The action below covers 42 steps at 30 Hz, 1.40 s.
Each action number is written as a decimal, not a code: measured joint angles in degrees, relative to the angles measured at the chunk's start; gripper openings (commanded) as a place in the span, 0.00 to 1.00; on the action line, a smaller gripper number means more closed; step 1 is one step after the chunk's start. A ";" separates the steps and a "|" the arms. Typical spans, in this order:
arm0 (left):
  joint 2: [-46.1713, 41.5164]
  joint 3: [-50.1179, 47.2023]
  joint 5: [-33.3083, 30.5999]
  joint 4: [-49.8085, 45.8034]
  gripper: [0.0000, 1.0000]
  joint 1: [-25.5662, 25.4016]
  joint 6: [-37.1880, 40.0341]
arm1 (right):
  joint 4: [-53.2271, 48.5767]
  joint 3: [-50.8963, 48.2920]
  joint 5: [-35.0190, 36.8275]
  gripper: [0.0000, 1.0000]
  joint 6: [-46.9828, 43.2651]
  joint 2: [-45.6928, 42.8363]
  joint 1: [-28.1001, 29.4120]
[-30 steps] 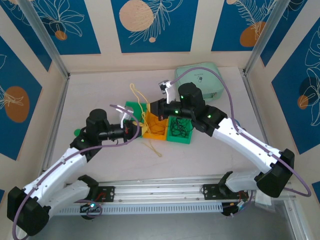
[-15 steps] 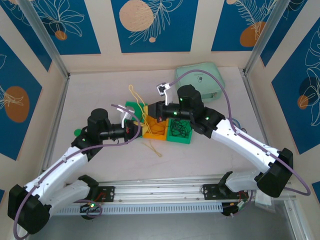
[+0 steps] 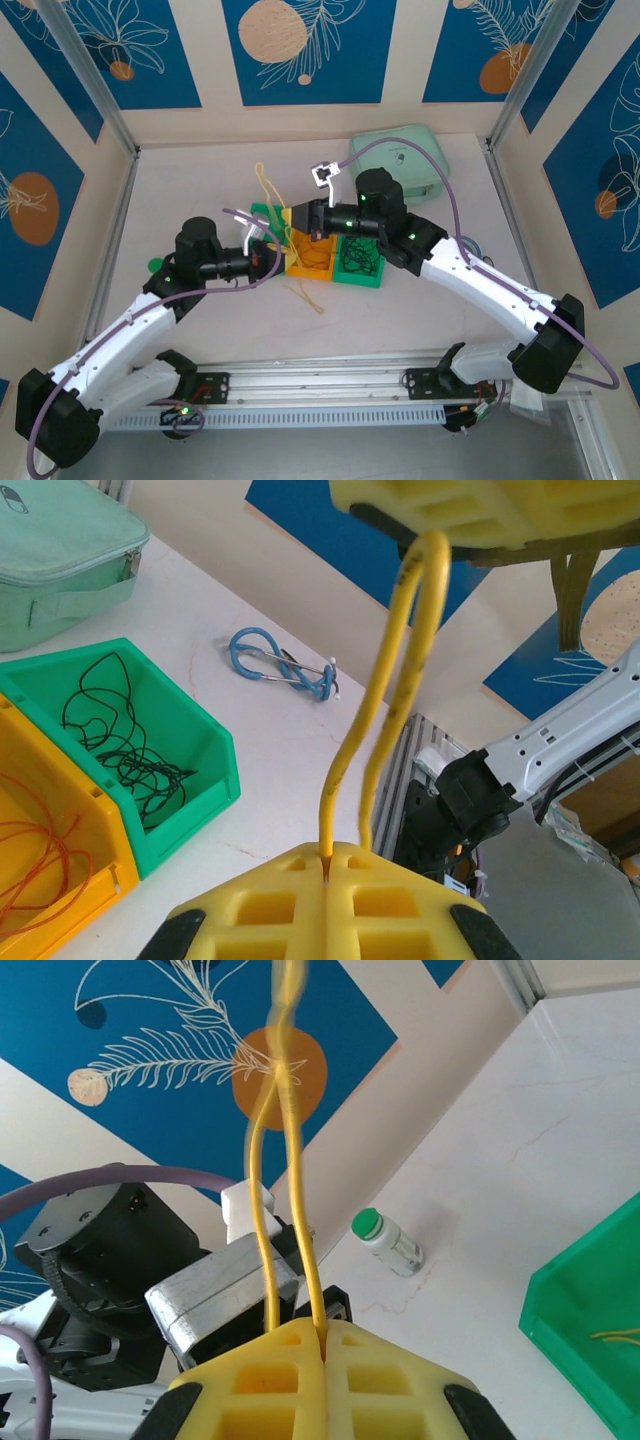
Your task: Untangle the cables
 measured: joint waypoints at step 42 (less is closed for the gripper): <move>32.81 25.53 -46.86 -31.61 0.00 3.04 15.74 | -27.82 -12.11 21.57 0.02 -11.67 -22.95 -8.17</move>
